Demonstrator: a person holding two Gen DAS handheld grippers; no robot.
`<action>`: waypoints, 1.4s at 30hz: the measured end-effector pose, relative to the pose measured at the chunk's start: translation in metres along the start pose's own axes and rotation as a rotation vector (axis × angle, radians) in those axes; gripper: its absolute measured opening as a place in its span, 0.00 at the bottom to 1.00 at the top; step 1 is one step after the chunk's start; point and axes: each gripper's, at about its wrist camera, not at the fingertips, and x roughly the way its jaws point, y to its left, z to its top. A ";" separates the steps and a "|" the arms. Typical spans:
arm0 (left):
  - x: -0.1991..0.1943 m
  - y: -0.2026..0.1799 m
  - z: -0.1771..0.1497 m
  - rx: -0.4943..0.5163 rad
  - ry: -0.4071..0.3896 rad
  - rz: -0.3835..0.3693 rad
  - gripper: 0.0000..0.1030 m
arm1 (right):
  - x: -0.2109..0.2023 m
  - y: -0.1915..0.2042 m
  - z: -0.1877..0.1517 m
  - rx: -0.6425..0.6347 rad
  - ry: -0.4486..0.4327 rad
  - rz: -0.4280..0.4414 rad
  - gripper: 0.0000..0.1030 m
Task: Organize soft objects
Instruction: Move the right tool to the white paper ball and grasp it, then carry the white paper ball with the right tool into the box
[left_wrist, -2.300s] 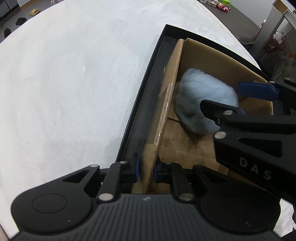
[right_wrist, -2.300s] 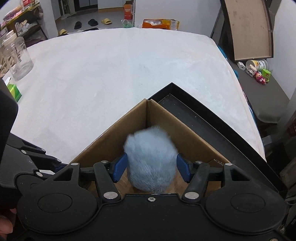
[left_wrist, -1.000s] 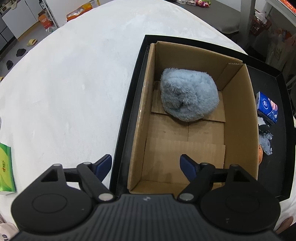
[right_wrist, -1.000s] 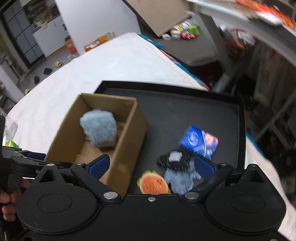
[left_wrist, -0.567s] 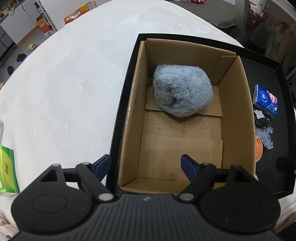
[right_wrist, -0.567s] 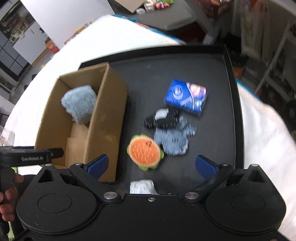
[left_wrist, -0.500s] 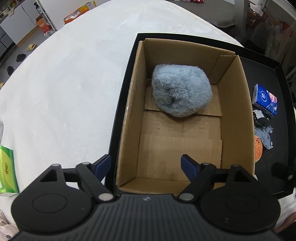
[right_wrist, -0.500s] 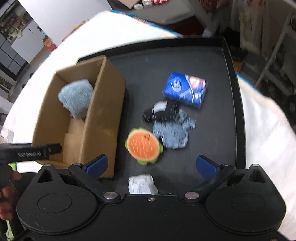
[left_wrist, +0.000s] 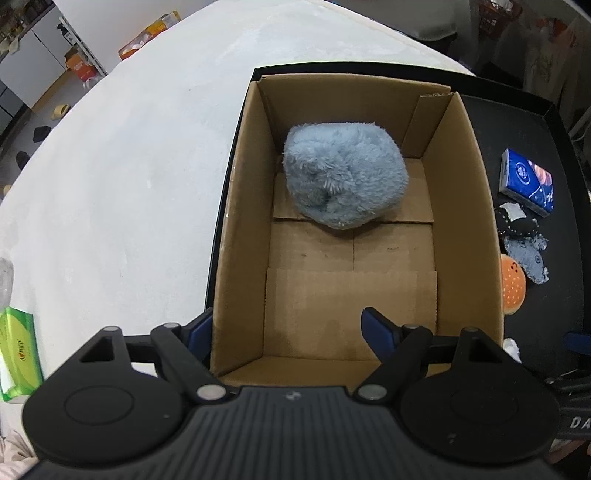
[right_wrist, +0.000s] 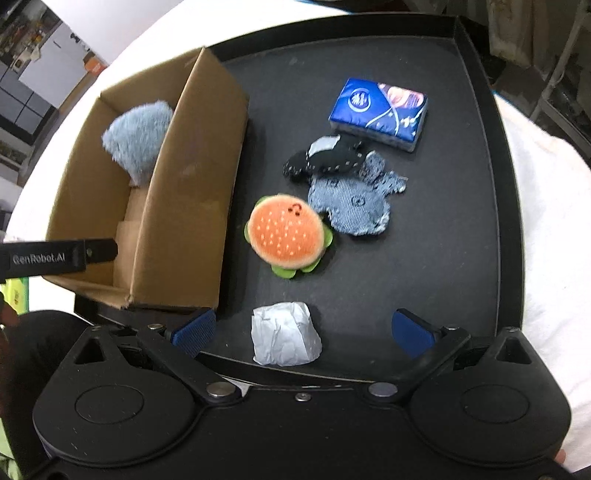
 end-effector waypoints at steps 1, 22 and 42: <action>0.000 0.000 0.000 -0.001 0.001 0.004 0.79 | 0.003 0.001 -0.001 -0.002 0.008 0.003 0.99; 0.002 -0.011 0.001 0.023 0.023 0.052 0.79 | 0.011 -0.001 -0.006 -0.048 -0.018 -0.057 0.43; -0.004 0.002 -0.001 -0.001 0.002 0.023 0.79 | -0.022 -0.004 0.002 -0.035 -0.134 -0.005 0.43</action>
